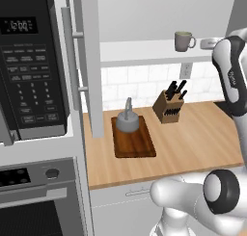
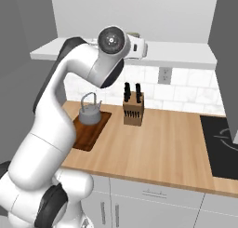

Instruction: Pick the kettle from the counter and place it on the tray. Then pick the mug from the cabinet and place it on the tray. Then close the cabinet doors.

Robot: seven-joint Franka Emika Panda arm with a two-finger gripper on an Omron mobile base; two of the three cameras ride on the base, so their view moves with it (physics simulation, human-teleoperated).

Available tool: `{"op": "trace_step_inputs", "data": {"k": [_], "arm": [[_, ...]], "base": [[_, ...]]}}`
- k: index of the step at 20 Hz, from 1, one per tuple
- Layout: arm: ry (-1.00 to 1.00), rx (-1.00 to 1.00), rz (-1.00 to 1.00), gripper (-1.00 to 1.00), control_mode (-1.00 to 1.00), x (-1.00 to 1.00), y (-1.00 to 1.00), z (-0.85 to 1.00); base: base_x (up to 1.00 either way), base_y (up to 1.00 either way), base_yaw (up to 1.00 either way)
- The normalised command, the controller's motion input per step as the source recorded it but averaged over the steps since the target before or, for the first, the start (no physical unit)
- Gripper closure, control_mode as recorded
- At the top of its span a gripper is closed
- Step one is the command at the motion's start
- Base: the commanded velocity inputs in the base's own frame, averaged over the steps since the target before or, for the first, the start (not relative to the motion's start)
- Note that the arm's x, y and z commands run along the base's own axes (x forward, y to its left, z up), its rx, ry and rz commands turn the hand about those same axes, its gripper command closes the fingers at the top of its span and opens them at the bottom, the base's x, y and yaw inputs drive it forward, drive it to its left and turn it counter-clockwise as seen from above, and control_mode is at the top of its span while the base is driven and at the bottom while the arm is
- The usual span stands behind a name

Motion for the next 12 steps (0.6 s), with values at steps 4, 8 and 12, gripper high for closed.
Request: {"op": "trace_step_inputs", "data": {"k": [4, 8, 12], "arm": [[0.1, -0.03, 0.06, -1.0, -1.0, 0.16, 0.0, 0.0], [0.11, 0.0, 0.08, -1.0, -1.0, 0.16, -0.02, 0.04], [0.01, 0.0, 0.06, -1.0, -1.0, 0.08, -0.01, 0.0]], "base": [[0.0, 0.0, 0.0], [0.0, 0.0, 0.0], [0.0, 0.0, 0.0]]}}
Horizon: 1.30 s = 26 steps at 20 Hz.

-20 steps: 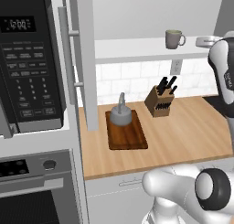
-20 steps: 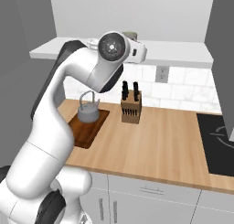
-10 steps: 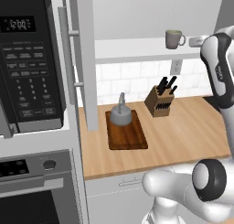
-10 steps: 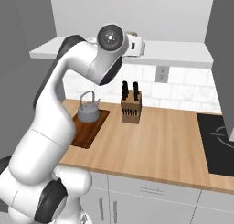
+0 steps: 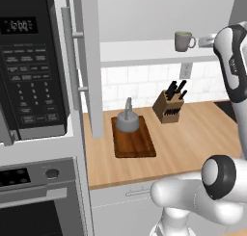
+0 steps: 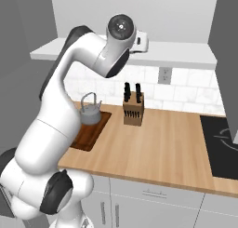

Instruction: Pick the kettle from the counter and place it on the tray. Then pick the mug from the cabinet and place it on the tray. Then close the cabinet doors.

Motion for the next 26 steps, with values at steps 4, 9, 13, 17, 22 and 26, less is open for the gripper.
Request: {"op": "trace_step_inputs", "data": {"k": [4, 9, 13, 17, 22, 26], "arm": [[0.0, 0.0, 0.02, -1.0, -1.0, 0.07, 0.0, 0.0], [0.0, 0.0, 0.0, -1.0, -1.0, 0.26, 0.0, 0.0], [0.0, 0.0, 0.0, -1.0, -1.0, 0.23, 0.0, -0.01], [0.0, 0.0, 0.0, -1.0, -1.0, 0.1, 0.0, -0.1], [0.02, 0.0, 0.0, -1.0, -1.0, 0.2, 0.0, -0.06], [0.02, 0.0, 0.0, -1.0, -1.0, 0.3, -0.04, -0.03]], "base": [[0.0, 0.0, 0.0], [0.0, 0.0, 0.0], [0.0, 0.0, 0.0], [0.0, 0.0, 0.0], [0.0, 0.0, 0.0], [0.0, 0.0, 0.0]]}}
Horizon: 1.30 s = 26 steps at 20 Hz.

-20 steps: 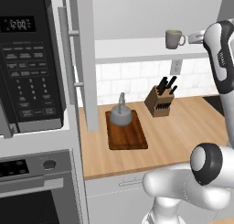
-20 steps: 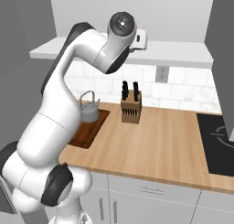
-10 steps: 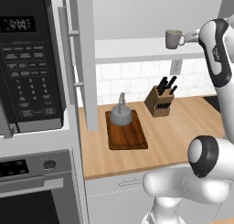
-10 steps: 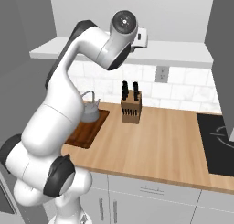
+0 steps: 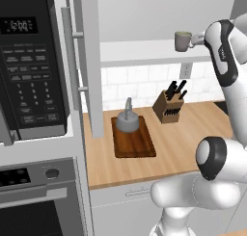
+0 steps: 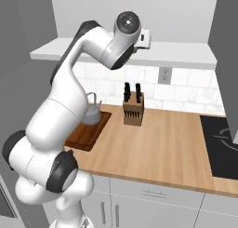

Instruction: Pick the kettle from the counter and place it on the tray. Then pick the mug from the cabinet and place it on the tray. Then close the cabinet doors.

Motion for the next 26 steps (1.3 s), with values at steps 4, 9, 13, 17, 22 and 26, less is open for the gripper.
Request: {"op": "trace_step_inputs", "data": {"k": [4, 9, 13, 17, 22, 26], "arm": [[0.03, 0.0, 0.0, -1.0, -1.0, 0.36, -0.13, -0.01], [0.03, 0.0, 0.01, -1.0, -1.0, 0.25, -0.19, 0.0], [0.02, 0.0, 0.03, -1.0, -1.0, 0.22, -0.15, -0.03], [0.05, 0.02, 0.04, -1.0, -1.0, 0.23, -0.1, -0.13], [0.01, 0.04, 0.03, -1.0, -1.0, 0.17, -0.01, -0.15], [0.0, 0.01, 0.03, -1.0, -1.0, 0.18, 0.0, -0.05]], "base": [[0.0, 0.0, 0.0], [0.0, 0.0, 0.0], [0.0, 0.0, 0.0], [0.0, 0.0, 0.0], [0.0, 0.0, 0.0], [0.0, 0.0, 0.0]]}}
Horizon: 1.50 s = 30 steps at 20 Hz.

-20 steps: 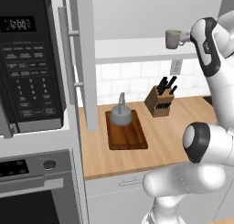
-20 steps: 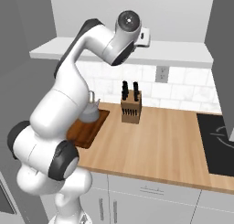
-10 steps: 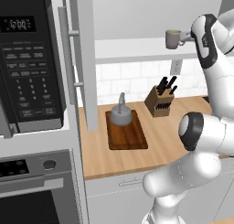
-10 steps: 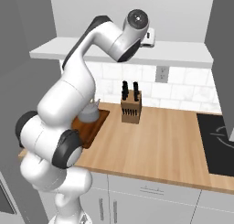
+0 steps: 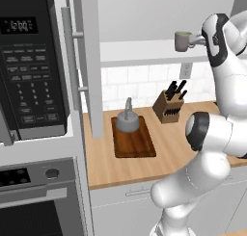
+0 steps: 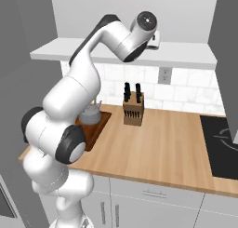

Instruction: Pick the kettle from the counter and place it on the tray. Then pick the mug from the cabinet and place it on the tray. Then close the cabinet doors.

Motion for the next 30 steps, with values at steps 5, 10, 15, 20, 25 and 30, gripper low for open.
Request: {"op": "trace_step_inputs", "data": {"k": [5, 10, 15, 20, 25, 30], "arm": [[0.0, 0.0, 0.02, -1.0, -1.0, 0.21, 0.0, -0.08], [0.0, 0.0, 0.01, -1.0, -1.0, 0.27, 0.0, -0.06], [0.0, 0.0, 0.02, -1.0, -1.0, 0.23, 0.0, -0.01], [0.0, 0.0, 0.02, -1.0, -1.0, 0.22, 0.0, 0.0], [0.0, 0.0, 0.03, -1.0, -1.0, 0.16, 0.0, 0.0], [0.0, 0.0, 0.03, -1.0, -1.0, 0.13, 0.0, 0.0]], "base": [[0.0, 0.0, 0.0], [0.0, 0.0, 0.0], [0.0, 0.0, 0.0], [0.0, 0.0, 0.0], [0.0, 0.0, 0.0], [0.0, 0.0, 0.0]]}}
